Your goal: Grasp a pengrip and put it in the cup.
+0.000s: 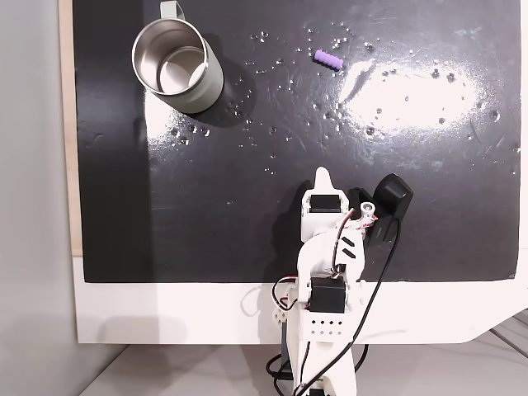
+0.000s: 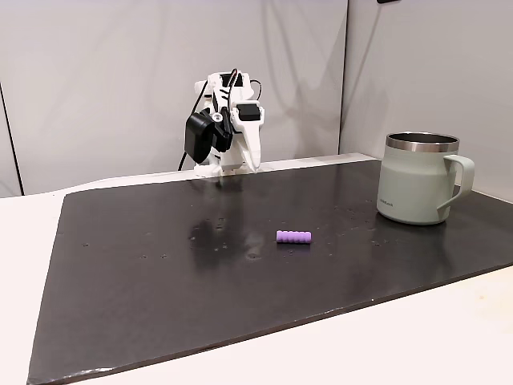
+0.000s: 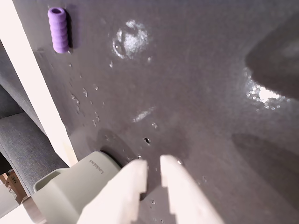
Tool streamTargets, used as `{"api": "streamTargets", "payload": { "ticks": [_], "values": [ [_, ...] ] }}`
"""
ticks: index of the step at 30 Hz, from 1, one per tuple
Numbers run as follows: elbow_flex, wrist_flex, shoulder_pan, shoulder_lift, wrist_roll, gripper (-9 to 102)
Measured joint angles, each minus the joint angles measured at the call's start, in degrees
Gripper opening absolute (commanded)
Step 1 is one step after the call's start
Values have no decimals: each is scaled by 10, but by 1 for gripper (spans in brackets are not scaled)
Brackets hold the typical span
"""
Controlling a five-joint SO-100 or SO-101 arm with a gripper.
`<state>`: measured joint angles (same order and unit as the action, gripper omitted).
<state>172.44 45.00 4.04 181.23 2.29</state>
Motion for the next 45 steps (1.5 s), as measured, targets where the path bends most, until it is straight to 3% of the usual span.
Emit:
{"api": "streamTargets", "payload": {
  "ticks": [29, 36, 45],
  "values": [
    [-10, 0, 2, 0, 0, 0],
    [-125, 1, 1, -62, 1, 0],
    [-344, 1, 1, -317, -11, 0]
  ]
}}
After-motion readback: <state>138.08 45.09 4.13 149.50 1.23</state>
